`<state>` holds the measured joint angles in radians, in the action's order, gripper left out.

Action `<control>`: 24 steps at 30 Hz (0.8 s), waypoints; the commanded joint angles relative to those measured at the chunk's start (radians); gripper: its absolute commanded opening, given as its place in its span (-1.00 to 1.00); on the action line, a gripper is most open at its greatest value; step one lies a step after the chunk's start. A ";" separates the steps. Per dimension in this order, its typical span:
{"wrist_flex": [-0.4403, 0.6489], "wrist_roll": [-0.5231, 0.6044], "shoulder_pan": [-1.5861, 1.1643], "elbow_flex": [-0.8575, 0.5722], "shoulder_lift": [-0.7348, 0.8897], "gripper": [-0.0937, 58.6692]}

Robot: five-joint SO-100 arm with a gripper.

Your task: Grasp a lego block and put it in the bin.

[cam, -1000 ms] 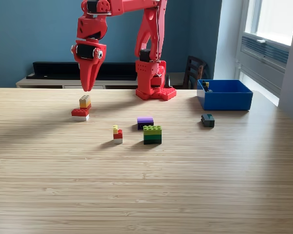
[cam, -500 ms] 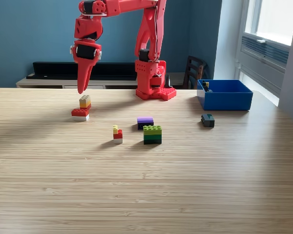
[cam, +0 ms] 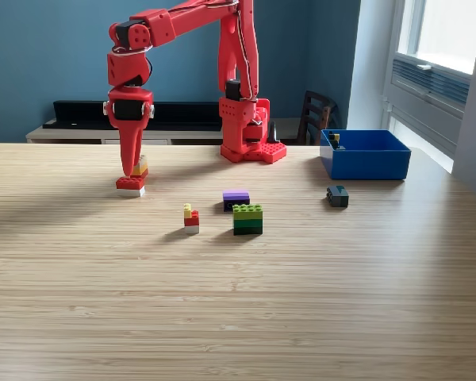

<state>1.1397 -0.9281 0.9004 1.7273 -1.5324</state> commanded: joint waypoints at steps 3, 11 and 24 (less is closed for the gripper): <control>-0.011 -0.006 0.009 -0.112 0.063 -0.07; -0.011 0.031 0.003 -0.167 0.156 -0.13; -0.011 0.238 -0.023 -0.242 0.262 -0.99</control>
<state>1.1382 -0.7547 0.8974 1.5539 -1.2548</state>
